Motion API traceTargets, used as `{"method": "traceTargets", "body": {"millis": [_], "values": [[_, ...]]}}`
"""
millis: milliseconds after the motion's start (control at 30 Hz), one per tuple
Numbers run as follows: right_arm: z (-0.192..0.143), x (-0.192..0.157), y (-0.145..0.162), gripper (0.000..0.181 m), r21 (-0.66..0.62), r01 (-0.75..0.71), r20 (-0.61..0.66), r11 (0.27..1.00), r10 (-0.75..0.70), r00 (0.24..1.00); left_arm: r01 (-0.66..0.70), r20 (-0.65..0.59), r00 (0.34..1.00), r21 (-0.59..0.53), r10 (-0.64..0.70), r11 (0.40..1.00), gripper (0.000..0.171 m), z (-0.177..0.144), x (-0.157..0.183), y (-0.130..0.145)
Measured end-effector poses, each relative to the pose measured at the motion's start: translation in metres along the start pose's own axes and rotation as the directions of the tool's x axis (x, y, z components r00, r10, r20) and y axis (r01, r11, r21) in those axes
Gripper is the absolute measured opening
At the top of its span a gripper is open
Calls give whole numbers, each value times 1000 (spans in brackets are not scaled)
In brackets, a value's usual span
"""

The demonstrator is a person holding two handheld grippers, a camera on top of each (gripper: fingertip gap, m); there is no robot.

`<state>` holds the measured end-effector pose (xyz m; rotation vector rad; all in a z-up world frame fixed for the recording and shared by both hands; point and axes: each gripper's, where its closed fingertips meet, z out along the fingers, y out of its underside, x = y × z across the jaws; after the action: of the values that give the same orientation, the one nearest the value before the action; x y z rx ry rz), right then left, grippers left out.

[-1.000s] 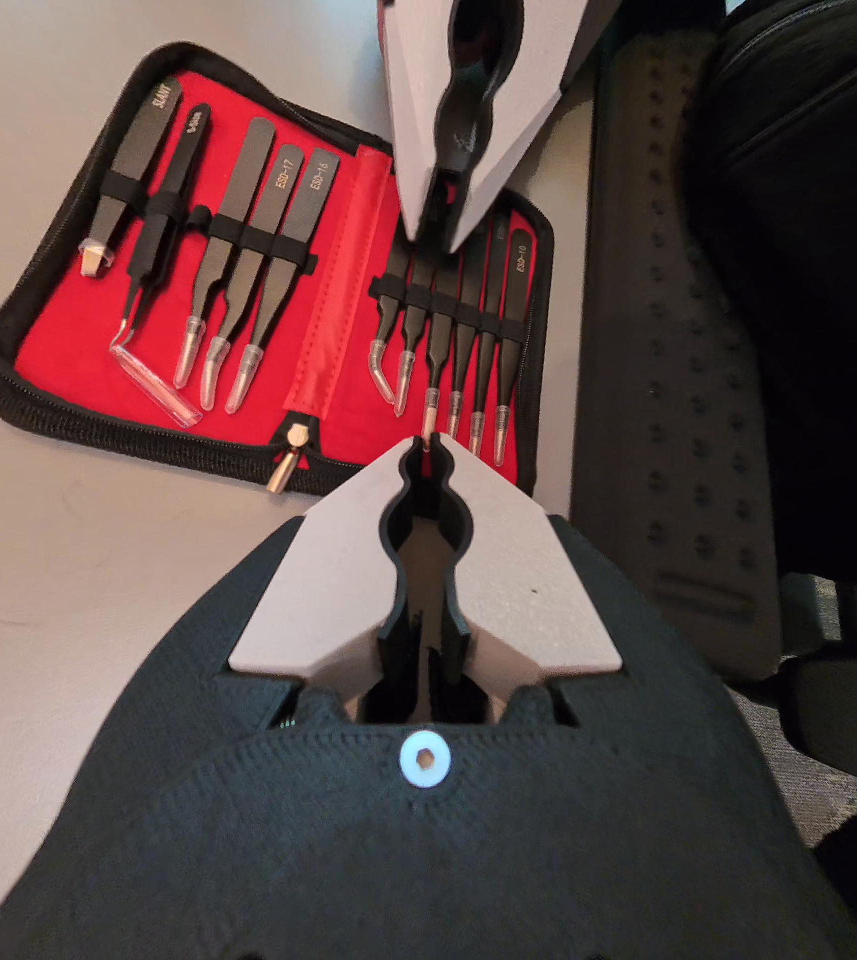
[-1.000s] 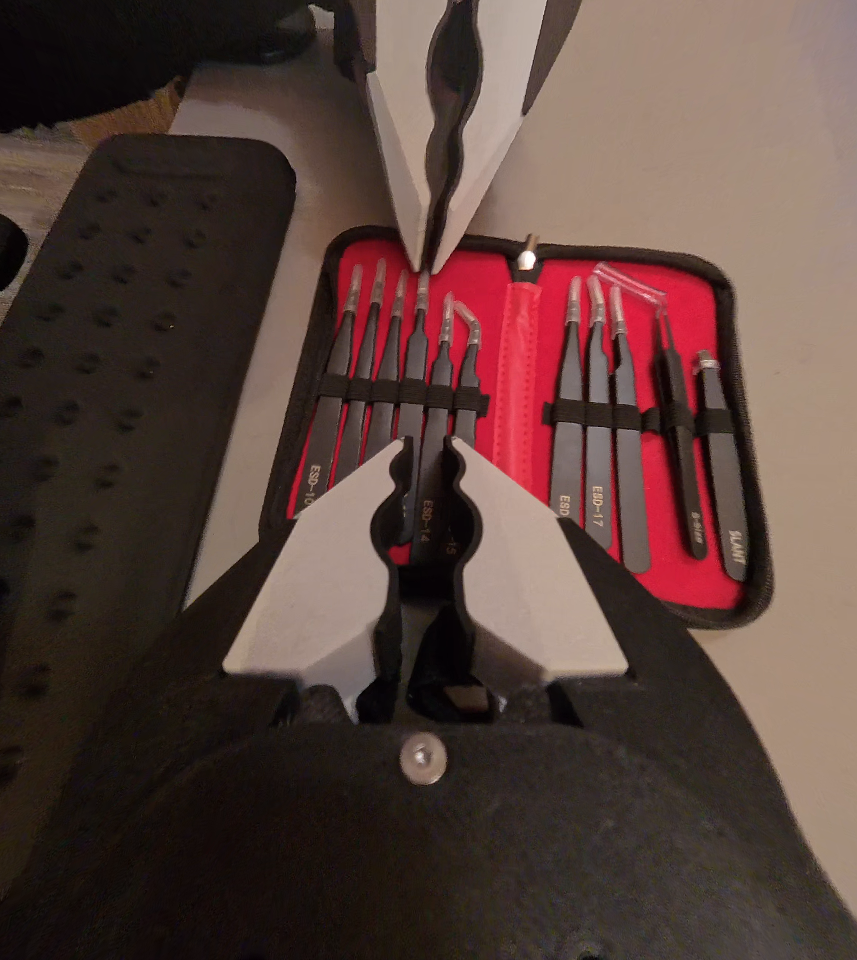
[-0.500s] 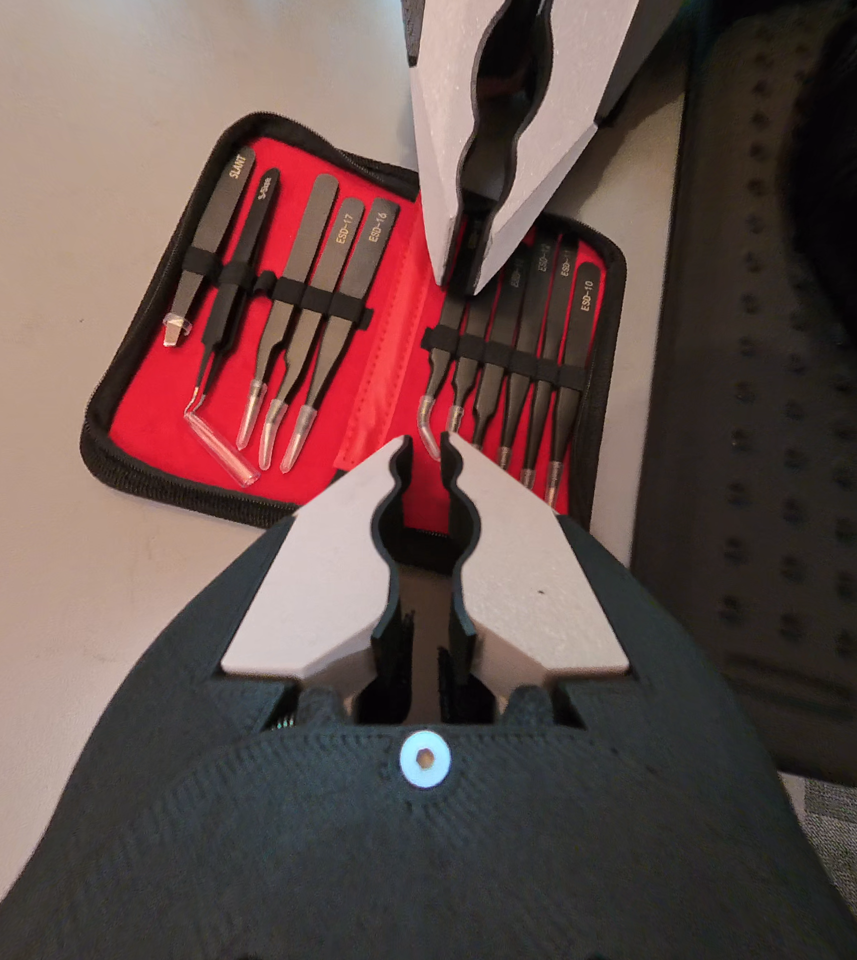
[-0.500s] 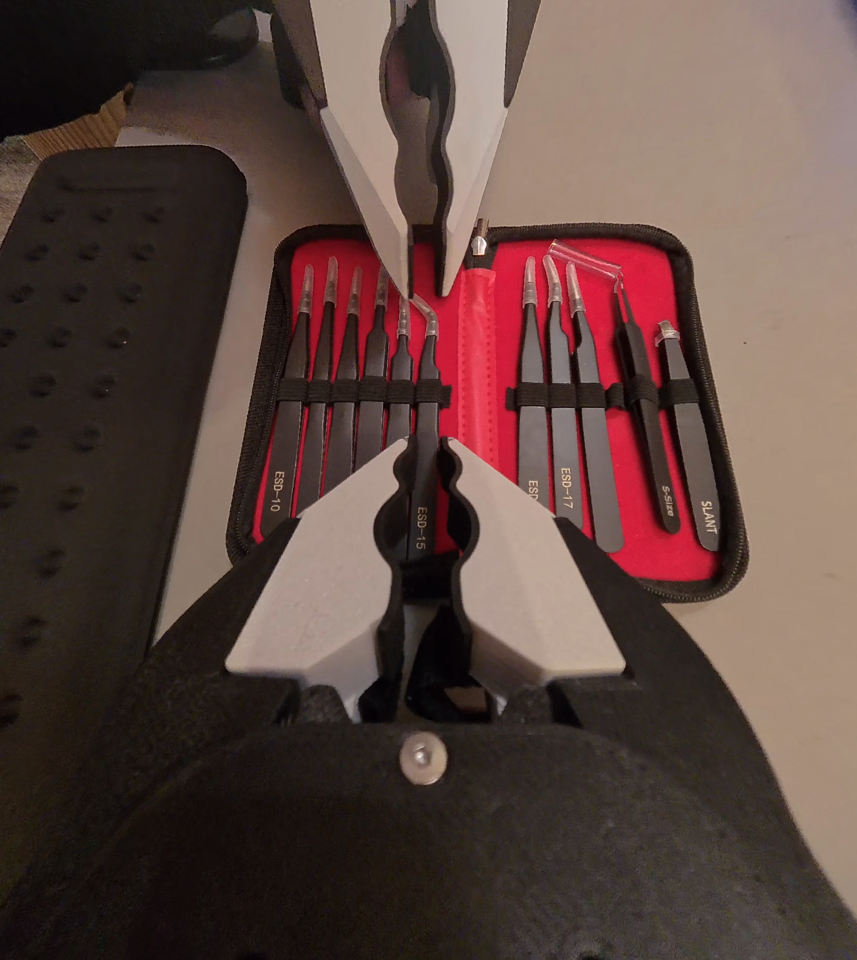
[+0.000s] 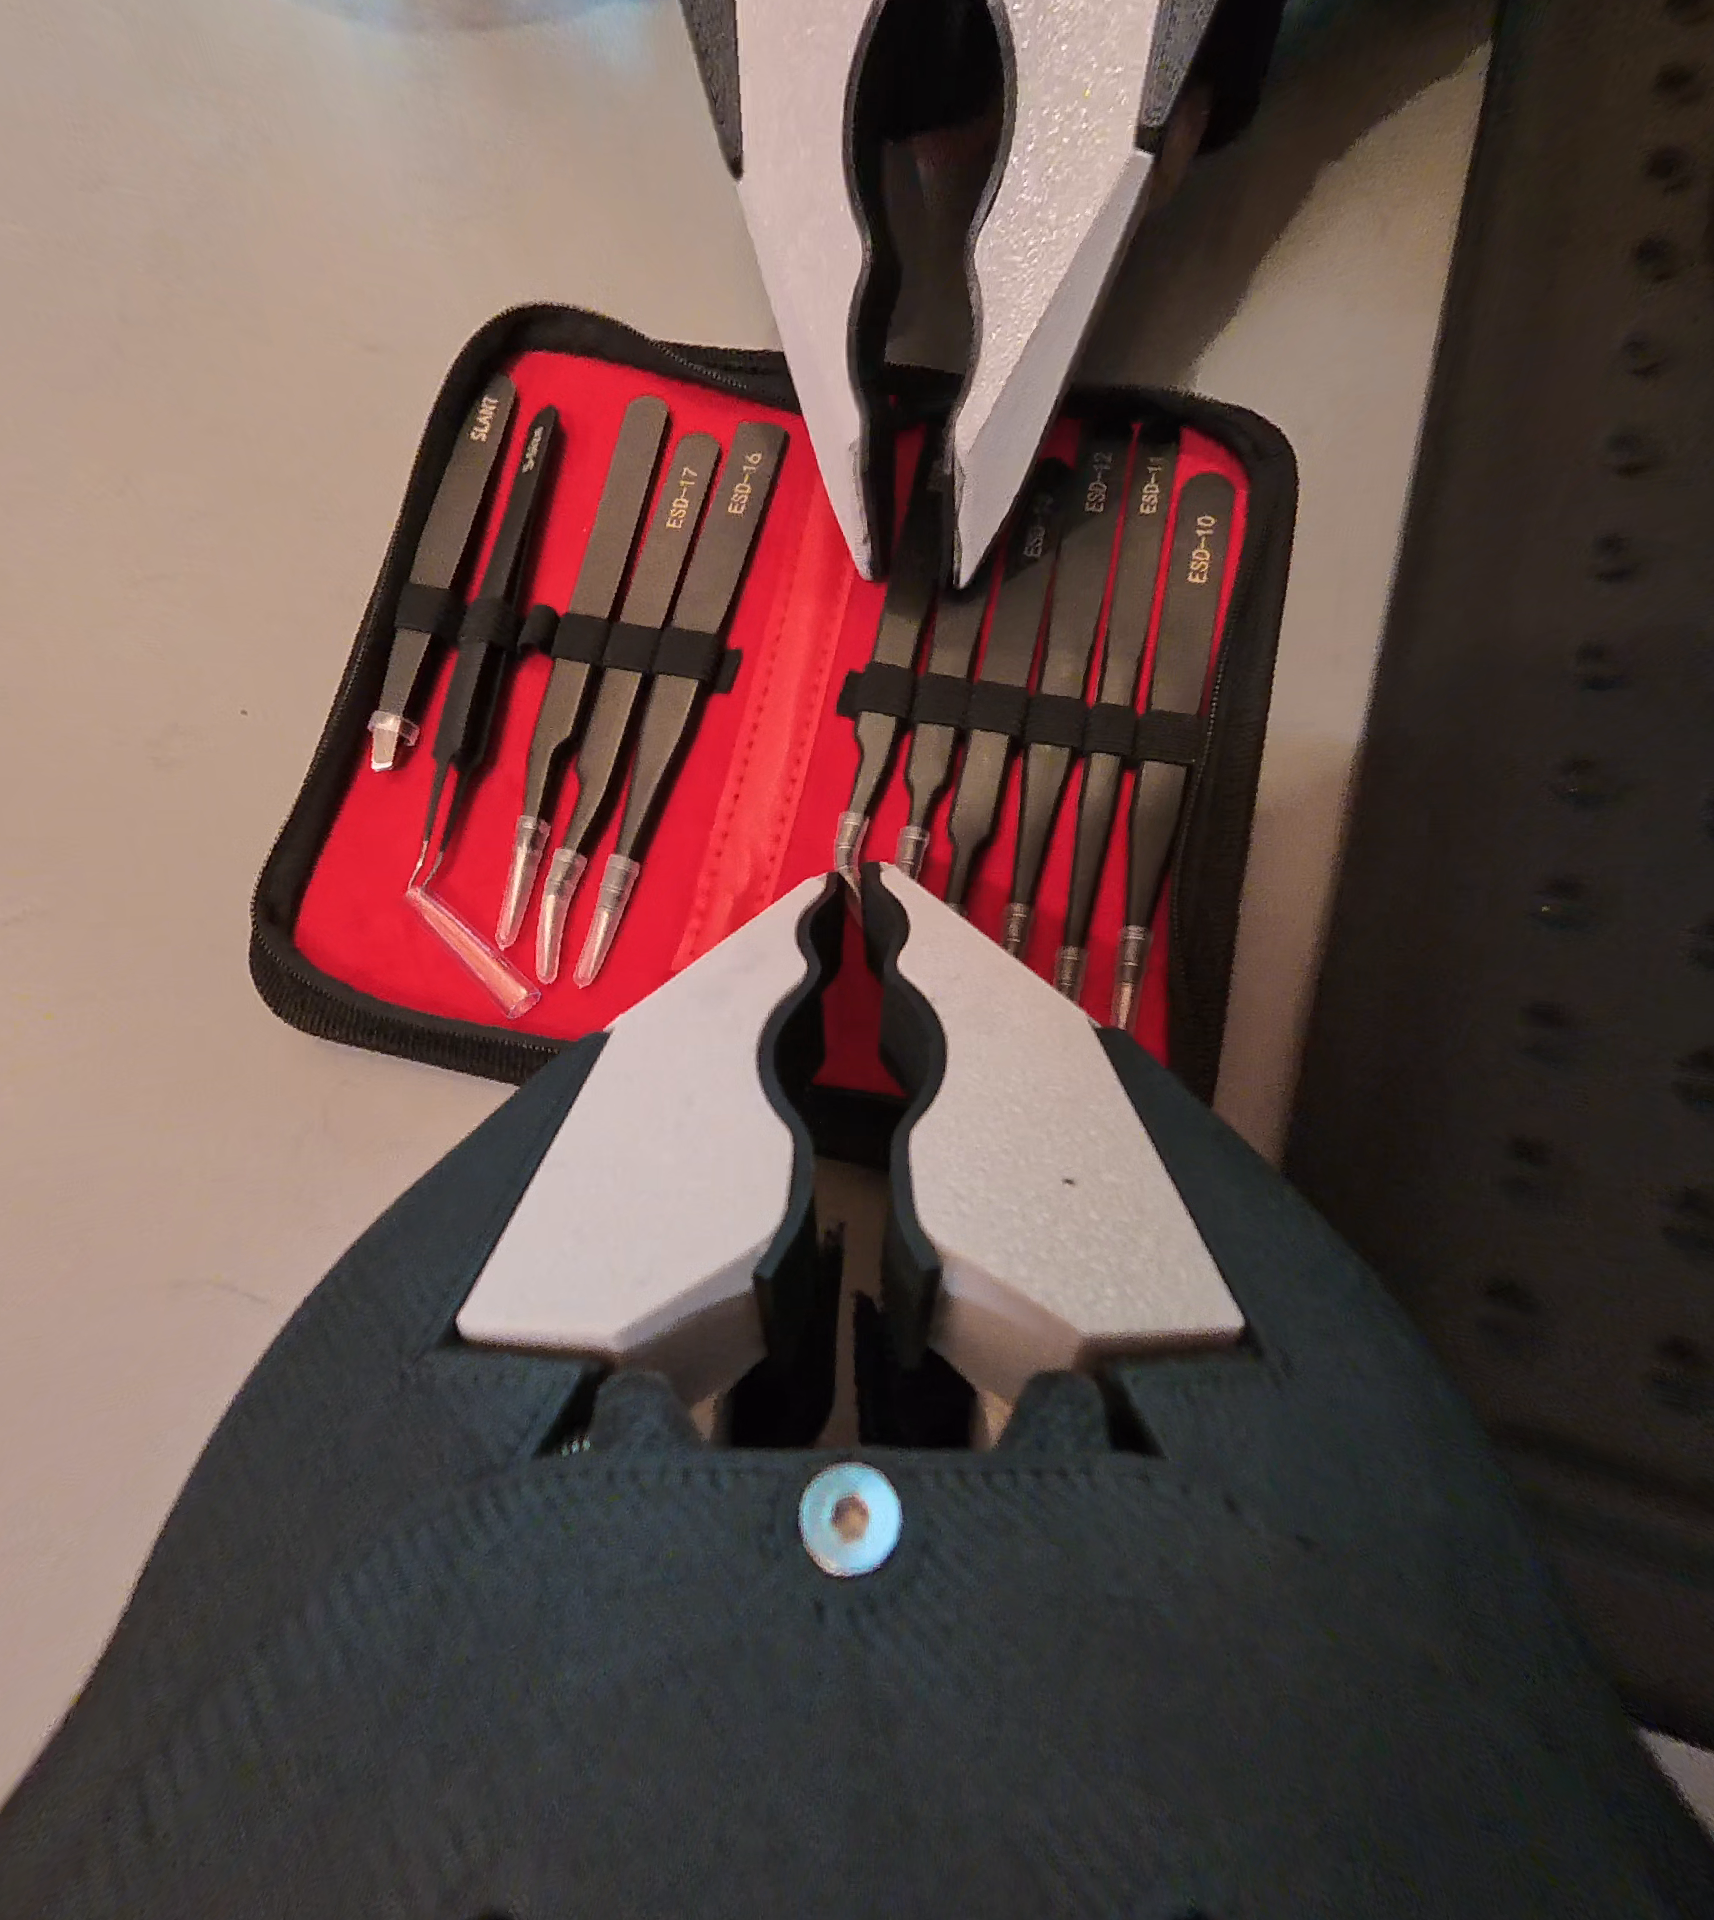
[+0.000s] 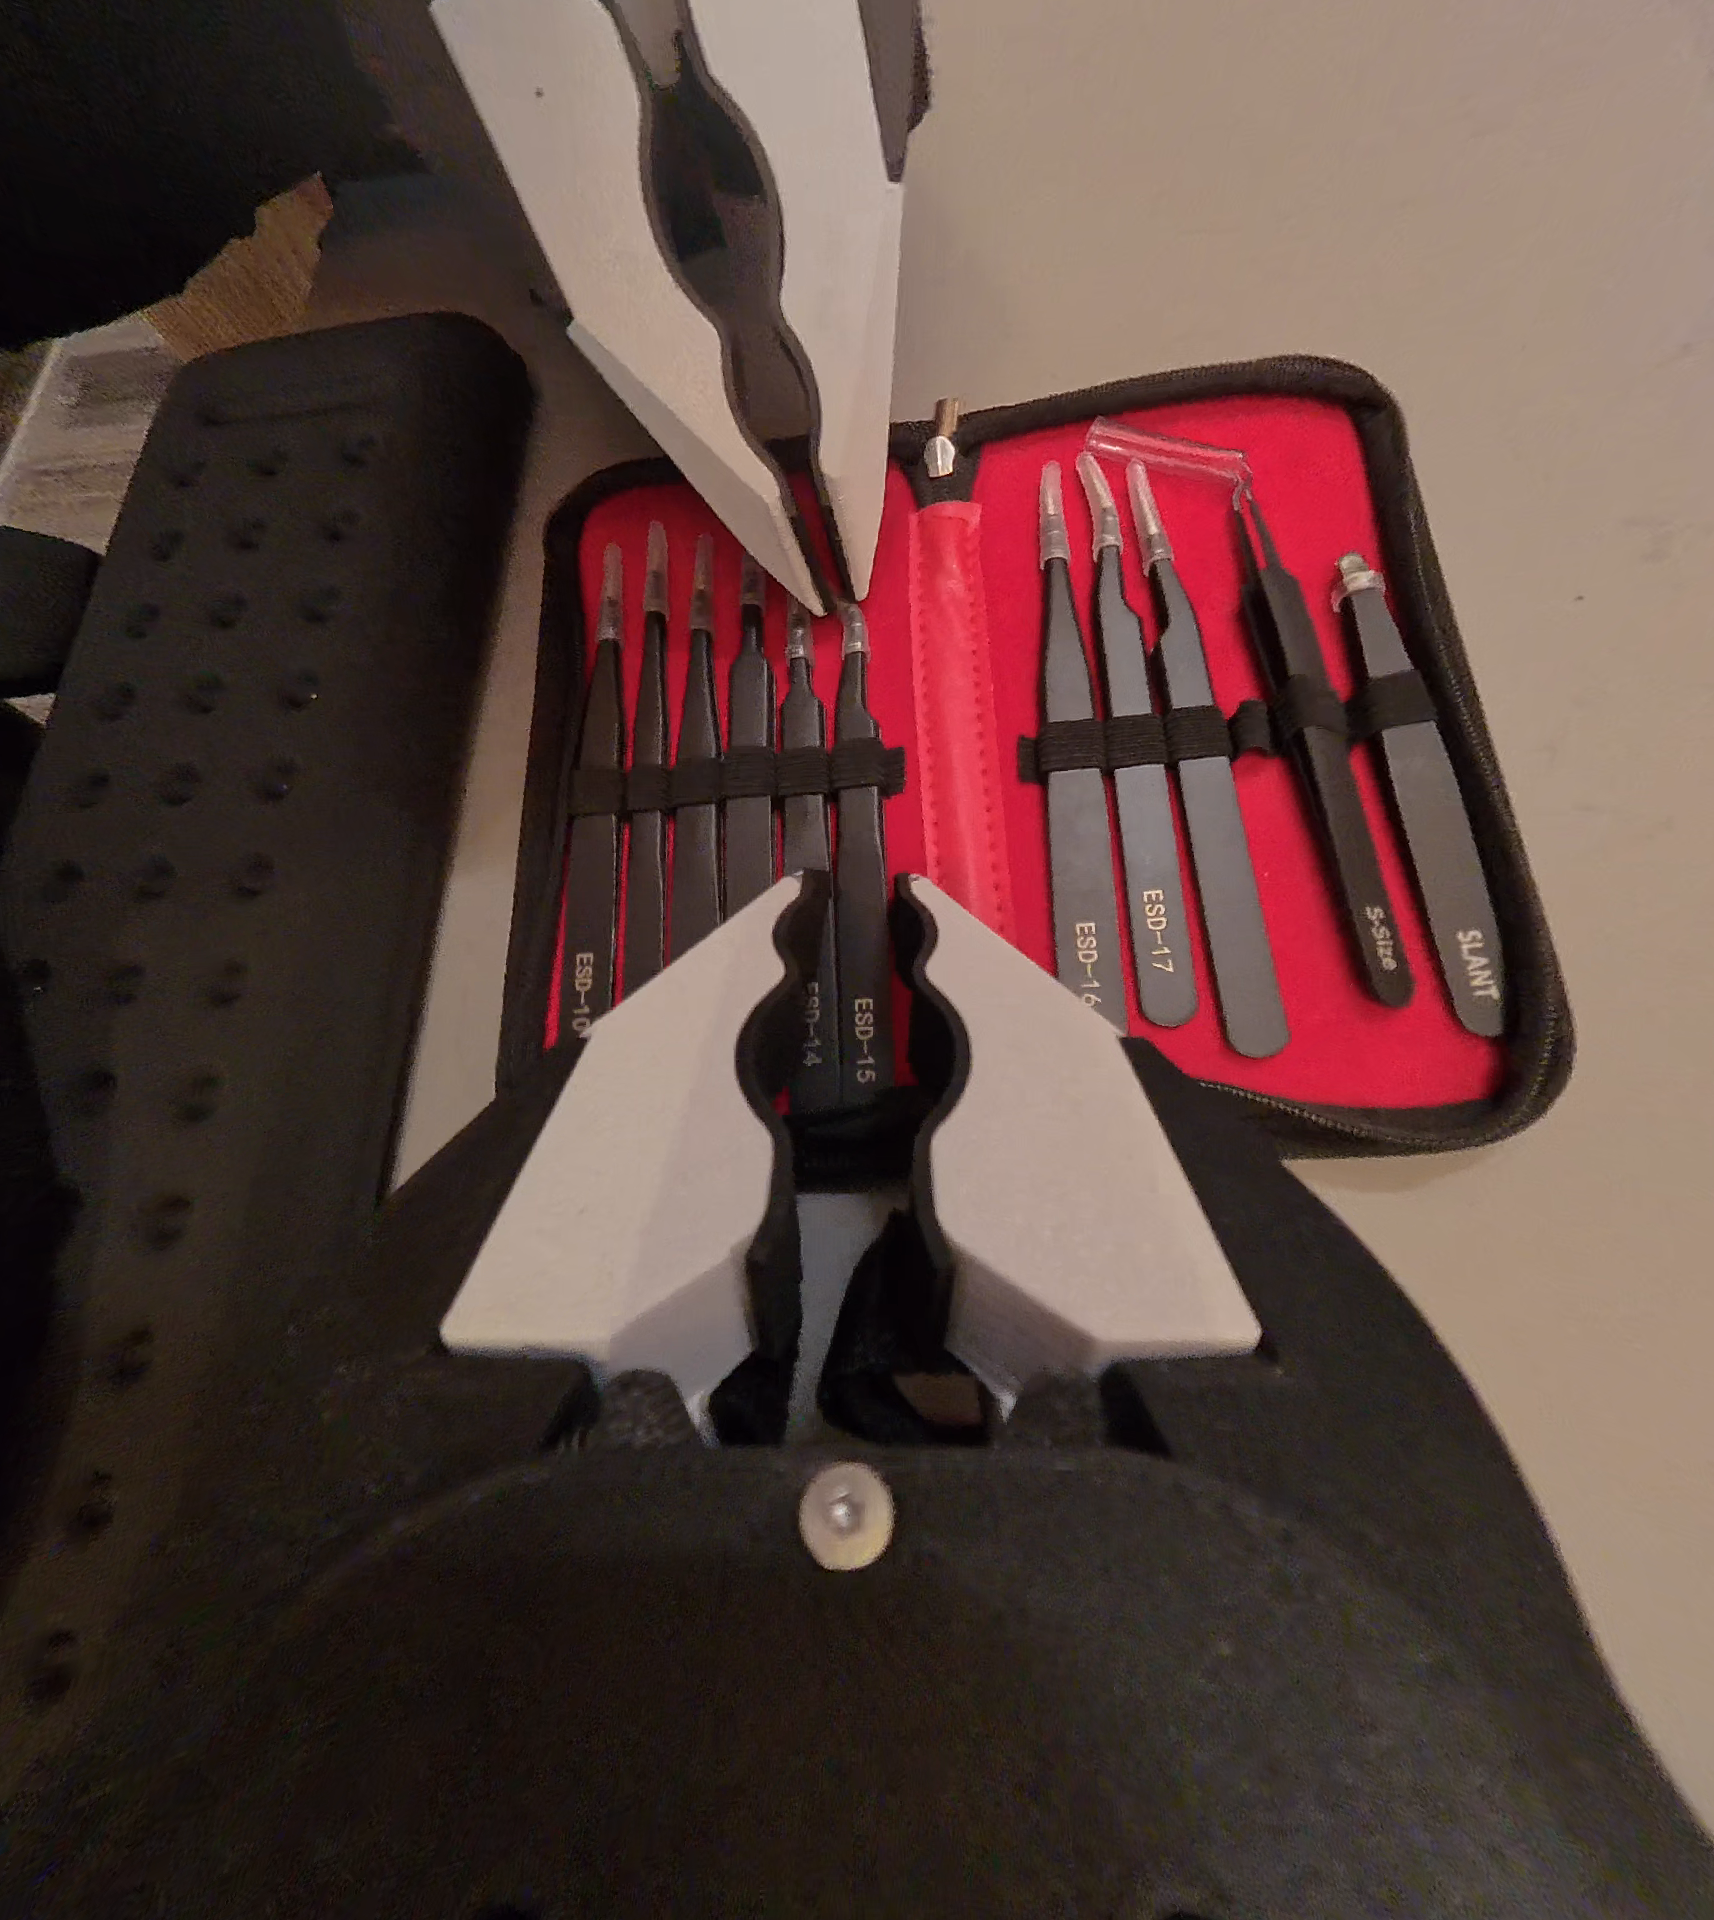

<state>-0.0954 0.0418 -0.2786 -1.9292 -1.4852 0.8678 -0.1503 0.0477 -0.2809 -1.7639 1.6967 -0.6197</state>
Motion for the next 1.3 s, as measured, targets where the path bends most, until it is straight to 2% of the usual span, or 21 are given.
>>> {"method": "traceTargets", "body": {"millis": [167, 300, 533, 633, 700, 800, 933, 1133, 1300], "values": [[0, -1, 0, 9, -1, 9, -4, 1000, -9, 1000, 47, 16, 999, 29, -47, 999, 0, -2, 0, -1], [-4, 1, -1, 6, -1, 65, -35, 998, -65, 997, 53, 7, 999, 53, -53, 997, 4, -16, 4, -2], [-6, -33, -4, 6, 11, 149, 116, 989, -149, 982, 69, -88, 994, 11, -67, 998, 8, -27, 32, 13], [-3, -38, -1, 6, -13, 180, 122, 984, -177, 977, 63, -93, 994, 11, -62, 998, 9, -29, 39, 13], [-2, -37, 0, 6, -18, 180, 119, 983, -177, 977, 50, -72, 996, -25, -51, 998, 10, -25, 38, 19], [0, -35, 5, 4, -47, 200, 100, 979, -194, 976, 61, -67, 996, -17, -62, 998, 11, -25, 36, 19], [1, -37, 5, 3, -52, 213, 99, 976, -207, 973, 61, -81, 995, -15, -62, 998, 0, -24, 37, 19], [1, -40, 6, 4, -54, 216, 105, 975, -210, 972, 70, -83, 994, -15, -71, 997, 0, -25, 33, 20], [1, -45, 8, 5, -65, 224, 122, 972, -215, 969, 58, -113, 992, -45, -63, 997, 7, -26, 37, 24]]}}
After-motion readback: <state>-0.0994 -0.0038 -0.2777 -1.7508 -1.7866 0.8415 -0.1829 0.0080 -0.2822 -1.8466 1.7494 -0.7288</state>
